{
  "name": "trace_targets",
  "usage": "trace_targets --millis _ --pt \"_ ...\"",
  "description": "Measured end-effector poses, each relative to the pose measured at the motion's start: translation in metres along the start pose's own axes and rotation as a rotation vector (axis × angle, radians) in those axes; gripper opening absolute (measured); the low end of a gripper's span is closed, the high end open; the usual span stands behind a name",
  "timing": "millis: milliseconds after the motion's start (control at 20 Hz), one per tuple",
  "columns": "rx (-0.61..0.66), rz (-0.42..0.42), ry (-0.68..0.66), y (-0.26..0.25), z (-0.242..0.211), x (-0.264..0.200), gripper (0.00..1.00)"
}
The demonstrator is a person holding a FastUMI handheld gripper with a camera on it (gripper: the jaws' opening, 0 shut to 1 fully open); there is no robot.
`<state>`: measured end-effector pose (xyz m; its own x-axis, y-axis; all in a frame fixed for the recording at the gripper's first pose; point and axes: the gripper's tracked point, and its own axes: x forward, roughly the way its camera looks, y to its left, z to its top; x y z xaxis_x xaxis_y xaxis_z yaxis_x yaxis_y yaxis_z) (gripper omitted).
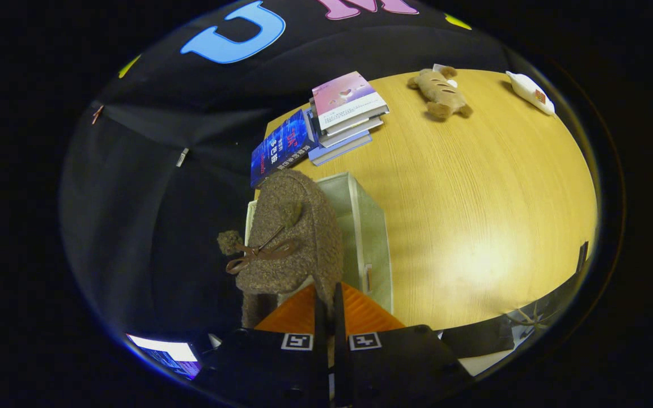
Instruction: Open the storage box then place both shoes into the box .Put the left shoe in first, then the right shoe, with the right side of both shoes facing outward in a uniform manner.
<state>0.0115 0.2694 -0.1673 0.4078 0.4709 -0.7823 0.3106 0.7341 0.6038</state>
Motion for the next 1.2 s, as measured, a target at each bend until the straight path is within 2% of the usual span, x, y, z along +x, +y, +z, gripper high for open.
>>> trace_targets --millis 250,450,550,750,1050,1200 --pt "-0.04 -0.087 -0.006 -0.012 -0.006 0.018 0.09" --pt "-0.034 -0.027 -0.036 0.004 0.0 0.005 0.17" --pt "-0.056 -0.018 -0.054 0.005 0.003 0.003 0.3" --pt "-0.093 -0.01 -0.06 0.001 0.001 -0.008 0.98" --pt "-0.136 0.021 -0.122 -0.014 0.01 -0.024 0.99" --pt "-0.182 -0.007 -0.178 -0.036 0.024 -0.039 0.99"
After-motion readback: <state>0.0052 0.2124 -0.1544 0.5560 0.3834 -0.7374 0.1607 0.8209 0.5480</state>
